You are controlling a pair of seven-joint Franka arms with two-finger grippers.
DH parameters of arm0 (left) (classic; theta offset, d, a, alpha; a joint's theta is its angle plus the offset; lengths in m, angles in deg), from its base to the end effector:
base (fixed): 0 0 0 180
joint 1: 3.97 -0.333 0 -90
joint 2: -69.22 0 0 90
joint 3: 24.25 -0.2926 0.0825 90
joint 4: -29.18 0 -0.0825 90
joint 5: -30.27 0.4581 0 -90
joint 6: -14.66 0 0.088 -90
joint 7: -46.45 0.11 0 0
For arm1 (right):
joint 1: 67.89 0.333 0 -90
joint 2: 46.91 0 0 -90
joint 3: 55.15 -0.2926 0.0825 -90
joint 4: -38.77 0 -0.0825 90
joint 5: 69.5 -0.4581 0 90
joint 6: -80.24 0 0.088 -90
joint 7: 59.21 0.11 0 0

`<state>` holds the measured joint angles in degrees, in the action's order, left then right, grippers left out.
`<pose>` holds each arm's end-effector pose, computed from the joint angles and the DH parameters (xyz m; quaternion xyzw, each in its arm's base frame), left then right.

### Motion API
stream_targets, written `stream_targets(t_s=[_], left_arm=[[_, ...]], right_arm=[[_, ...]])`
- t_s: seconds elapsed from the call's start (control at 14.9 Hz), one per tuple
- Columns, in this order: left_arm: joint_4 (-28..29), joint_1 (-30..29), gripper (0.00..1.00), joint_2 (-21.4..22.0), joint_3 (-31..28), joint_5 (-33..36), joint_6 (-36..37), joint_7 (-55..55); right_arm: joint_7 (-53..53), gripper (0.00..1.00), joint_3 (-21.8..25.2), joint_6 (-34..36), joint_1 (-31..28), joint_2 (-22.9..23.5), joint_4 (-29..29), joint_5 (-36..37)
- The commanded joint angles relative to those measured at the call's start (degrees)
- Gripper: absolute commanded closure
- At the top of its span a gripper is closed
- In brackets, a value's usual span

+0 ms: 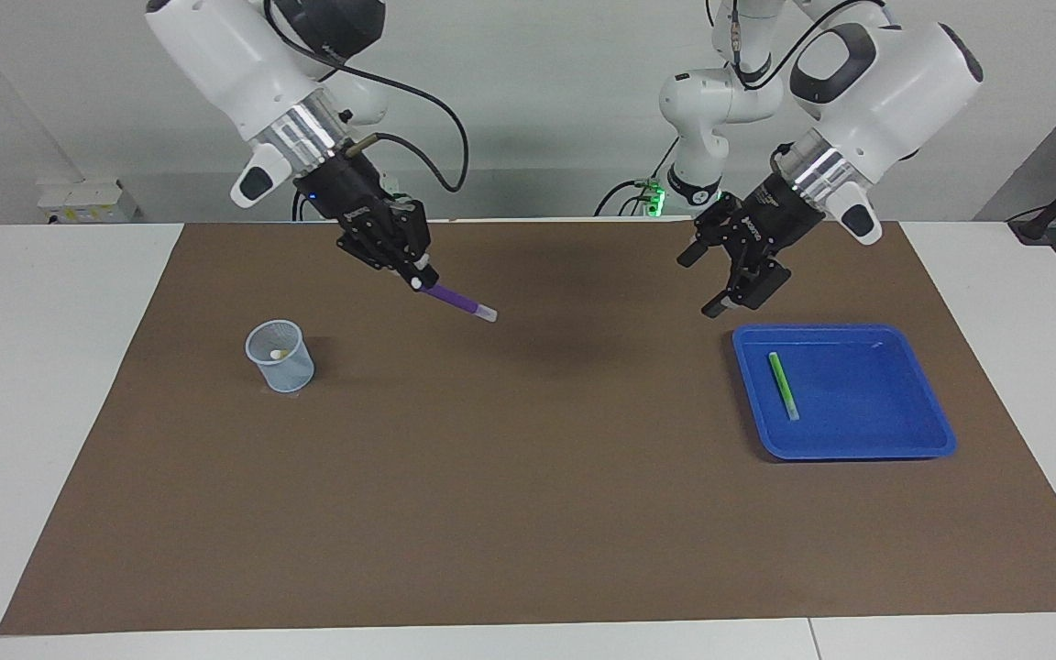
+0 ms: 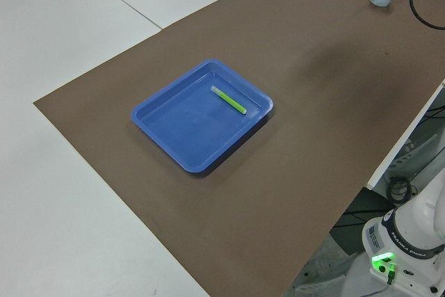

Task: Right arm passes pens to left for tray arrangement
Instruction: 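Lift the purple pen toward the left gripper with the right gripper, then close the left gripper on the purple pen and open the right gripper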

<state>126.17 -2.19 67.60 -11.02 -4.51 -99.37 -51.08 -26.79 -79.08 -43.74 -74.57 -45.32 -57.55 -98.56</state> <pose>0.6396 -0.2081 0.5657 0.6545 0.6864 -0.1700 0.2675 0.6473 0.2193 0.5888 -0.9213 0.2142 -0.0980 0.3095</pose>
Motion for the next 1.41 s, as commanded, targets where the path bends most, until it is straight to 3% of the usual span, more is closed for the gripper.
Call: stream_targets(t_s=[0.0,0.2,0.67,1.07,1.34], left_arm=[[1.00,2.87,0.00,1.79,-0.66,-0.82,-1.99,-5.11],[1.09,5.51,0.00,2.49,-0.66,-0.73,-2.43,-7.92],[3.02,9.39,0.00,3.55,-0.66,-0.47,-7.52,-11.45],[10.39,14.65,0.00,6.36,-0.66,-0.03,-16.66,-13.47],[10.67,14.75,0.00,7.33,-0.66,0.15,-15.44,-12.68]], right_arm=[[6.23,1.00,-0.07,-5.37,3.24,-2.64,-4.21,-1.79],[12.05,1.00,-0.07,-11.88,7.81,-4.05,-7.82,-1.79],[14.26,1.00,-0.07,-11.98,12.21,-4.58,-7.91,-1.79],[17.95,1.00,-0.16,-11.72,14.41,-4.93,-7.91,-1.79],[17.69,1.00,-0.16,-11.80,14.33,-4.84,-7.91,-1.79]])
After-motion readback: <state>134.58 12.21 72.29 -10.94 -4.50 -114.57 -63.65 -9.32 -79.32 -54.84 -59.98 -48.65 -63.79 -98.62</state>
